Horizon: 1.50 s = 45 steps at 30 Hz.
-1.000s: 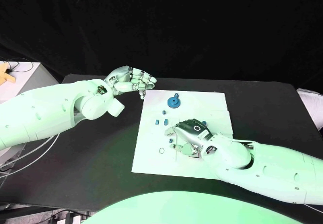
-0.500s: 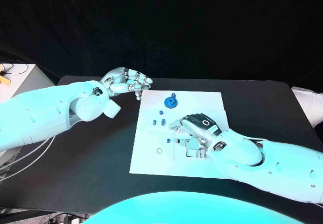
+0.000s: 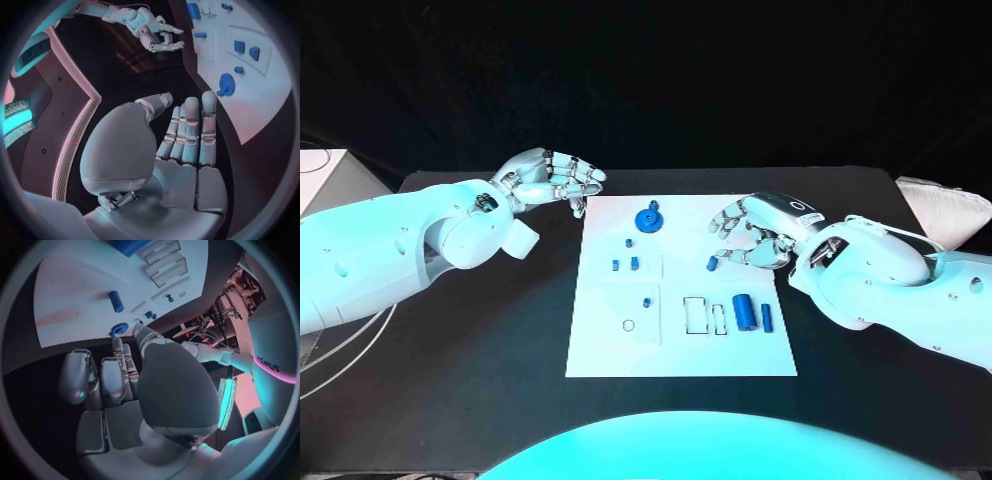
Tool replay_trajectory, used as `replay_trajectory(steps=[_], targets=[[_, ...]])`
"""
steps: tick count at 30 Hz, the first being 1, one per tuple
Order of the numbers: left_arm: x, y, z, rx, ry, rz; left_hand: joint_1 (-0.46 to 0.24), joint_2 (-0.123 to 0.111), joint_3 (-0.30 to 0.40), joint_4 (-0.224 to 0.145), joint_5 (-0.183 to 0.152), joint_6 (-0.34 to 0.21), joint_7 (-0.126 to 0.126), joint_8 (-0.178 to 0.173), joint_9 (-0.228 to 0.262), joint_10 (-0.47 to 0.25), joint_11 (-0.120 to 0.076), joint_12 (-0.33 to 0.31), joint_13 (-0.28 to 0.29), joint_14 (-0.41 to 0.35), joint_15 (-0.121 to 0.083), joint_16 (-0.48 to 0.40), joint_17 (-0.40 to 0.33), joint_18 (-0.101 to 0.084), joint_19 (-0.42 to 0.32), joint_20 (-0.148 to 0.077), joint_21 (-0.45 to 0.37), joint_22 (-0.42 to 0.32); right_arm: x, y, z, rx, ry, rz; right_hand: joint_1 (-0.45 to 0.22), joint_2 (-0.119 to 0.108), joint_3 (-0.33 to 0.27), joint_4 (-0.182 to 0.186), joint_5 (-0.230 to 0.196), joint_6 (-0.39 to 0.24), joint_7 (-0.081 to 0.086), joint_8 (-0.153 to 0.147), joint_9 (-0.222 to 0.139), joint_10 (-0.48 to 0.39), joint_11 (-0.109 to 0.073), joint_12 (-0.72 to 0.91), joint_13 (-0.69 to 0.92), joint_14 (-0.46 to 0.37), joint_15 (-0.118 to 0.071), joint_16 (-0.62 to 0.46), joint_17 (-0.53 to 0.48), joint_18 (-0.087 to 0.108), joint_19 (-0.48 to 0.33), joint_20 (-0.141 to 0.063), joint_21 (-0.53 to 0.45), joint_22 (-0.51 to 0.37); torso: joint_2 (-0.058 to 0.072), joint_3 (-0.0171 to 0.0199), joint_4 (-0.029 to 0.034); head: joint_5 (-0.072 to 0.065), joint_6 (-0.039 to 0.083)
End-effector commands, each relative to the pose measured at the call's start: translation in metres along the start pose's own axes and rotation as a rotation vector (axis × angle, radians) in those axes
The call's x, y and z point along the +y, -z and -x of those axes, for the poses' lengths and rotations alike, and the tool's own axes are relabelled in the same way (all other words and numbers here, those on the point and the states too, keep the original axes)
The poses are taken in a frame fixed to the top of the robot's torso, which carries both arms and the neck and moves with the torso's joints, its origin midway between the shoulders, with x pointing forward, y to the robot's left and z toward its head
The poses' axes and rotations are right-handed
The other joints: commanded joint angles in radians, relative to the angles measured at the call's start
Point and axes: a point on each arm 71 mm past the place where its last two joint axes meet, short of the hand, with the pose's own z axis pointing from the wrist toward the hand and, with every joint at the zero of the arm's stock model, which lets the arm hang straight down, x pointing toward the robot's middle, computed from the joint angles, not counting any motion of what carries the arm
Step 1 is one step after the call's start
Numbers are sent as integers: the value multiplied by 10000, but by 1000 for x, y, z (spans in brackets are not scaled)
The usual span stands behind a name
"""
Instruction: Assemble the parts on the task board
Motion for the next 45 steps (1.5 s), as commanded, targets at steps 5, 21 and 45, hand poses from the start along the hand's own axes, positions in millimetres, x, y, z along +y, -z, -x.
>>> replay_trajectory(steps=[5,21,45], targets=[[0,-1,-3,208,169,-64,-43,76,-1,-40,40,-51,68,-9,-16,-55,-1,-48,-16,-2,69,-65,-11,72,-15,26,-68,-12,-4,-2,-8,1229,1026,330,10,130,-1215,63,116,-176,-198,-122,-39,-555,77,-187,-70,-64,67,-116,-283,-47,34,23,-446,646,21,14,6,-80,1],[0,-1,-2,187,193,-60,-41,97,5,-43,39,-39,69,3,-16,-41,-1,-40,-16,-4,68,-67,-12,73,-13,26,-71,-14,0,-15,-29,1601,1824,141,629,848,-1685,76,188,256,-95,52,-8,-331,14,309,-7,69,37,83,-58,-86,157,-38,-131,845,10,-16,18,-55,1],[0,0,-2,225,212,-22,-81,113,-6,-22,33,-36,75,13,-19,-36,5,-37,-20,-4,74,-67,-13,71,-10,29,-77,-18,1,-20,-41,1718,2068,17,533,868,-879,97,114,874,-127,212,-40,119,-26,169,-111,89,4,54,-102,-104,195,-70,-58,916,11,-7,0,-64,1]])
